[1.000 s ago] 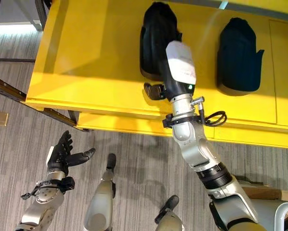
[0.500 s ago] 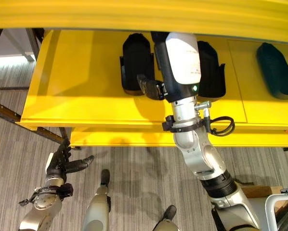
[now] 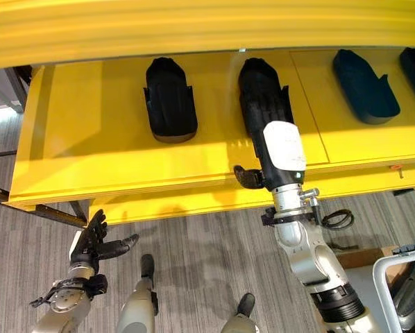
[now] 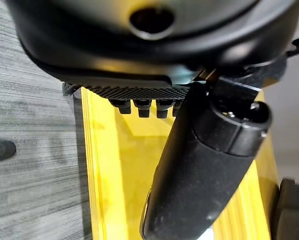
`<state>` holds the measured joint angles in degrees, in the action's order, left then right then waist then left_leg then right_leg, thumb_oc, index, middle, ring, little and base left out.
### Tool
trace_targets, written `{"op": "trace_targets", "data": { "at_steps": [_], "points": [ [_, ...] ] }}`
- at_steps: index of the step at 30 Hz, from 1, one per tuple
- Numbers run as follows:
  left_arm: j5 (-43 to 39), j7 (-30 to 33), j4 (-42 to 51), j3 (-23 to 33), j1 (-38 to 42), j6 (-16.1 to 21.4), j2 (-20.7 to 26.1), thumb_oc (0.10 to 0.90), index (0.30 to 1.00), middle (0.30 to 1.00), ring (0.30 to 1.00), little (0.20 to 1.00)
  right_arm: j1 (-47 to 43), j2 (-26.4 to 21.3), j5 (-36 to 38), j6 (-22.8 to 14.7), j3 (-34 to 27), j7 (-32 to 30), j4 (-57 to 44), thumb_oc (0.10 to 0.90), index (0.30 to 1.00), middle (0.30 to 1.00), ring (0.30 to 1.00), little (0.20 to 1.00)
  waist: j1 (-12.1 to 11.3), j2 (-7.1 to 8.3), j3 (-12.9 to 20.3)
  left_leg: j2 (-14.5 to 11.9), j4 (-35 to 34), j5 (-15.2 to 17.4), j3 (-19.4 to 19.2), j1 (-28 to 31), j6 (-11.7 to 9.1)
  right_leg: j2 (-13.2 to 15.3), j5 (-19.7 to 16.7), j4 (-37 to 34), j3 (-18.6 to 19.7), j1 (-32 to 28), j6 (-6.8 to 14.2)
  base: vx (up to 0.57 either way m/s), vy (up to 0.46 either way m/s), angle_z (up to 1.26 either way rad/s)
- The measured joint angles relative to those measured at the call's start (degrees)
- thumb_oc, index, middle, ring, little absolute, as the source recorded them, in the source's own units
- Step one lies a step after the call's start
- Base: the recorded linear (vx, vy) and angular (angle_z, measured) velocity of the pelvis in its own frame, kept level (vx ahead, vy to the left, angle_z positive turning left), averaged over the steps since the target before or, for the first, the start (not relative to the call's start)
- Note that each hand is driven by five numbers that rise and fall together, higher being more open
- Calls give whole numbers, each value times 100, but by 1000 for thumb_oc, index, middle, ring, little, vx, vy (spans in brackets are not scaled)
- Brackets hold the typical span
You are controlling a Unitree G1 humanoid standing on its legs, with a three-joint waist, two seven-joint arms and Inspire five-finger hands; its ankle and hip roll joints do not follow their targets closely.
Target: Move parts from the plastic box to the shelf.
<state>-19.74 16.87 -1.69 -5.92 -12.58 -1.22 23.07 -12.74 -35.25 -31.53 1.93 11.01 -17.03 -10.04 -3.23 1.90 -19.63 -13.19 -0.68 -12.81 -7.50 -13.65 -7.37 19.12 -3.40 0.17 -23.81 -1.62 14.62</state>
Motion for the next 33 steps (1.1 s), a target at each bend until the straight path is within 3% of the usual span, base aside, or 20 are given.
{"op": "trace_targets", "data": {
  "at_steps": [12, 21, 33],
  "points": [
    [2, -6, -9, 12, -143, 3, -1, 900, 1000, 1000, 1000, 1000, 318, -444, -689, 94, -9, 107, 718, 900, 1000, 1000, 1000, 1000, 0, -40, -3, -30, -56, -35, -94, 0, -28, -17, -16, -8, 100, 103, -8, -2, -10, -4],
    [4, -14, -20, 16, -133, 17, 0, 900, 1000, 1000, 1000, 1000, 553, -478, -1123, 144, -61, 156, 1126, 900, 1000, 1000, 1000, 1000, 5, -98, -11, -32, -60, -23, -102, 0, -10, -20, -11, -31, 98, 111, -5, 0, 0, 0],
    [2, -42, -64, -11, -85, 60, 14, 900, 1000, 1000, 1000, 1000, 201, -863, -1131, 311, 8, 161, 1782, 900, 1000, 1000, 1000, 1000, -11, -255, -96, -33, -73, -30, -110, -48, -22, -21, -6, -31, 98, 172, -2, 0, 0, 0]
  ]
}}
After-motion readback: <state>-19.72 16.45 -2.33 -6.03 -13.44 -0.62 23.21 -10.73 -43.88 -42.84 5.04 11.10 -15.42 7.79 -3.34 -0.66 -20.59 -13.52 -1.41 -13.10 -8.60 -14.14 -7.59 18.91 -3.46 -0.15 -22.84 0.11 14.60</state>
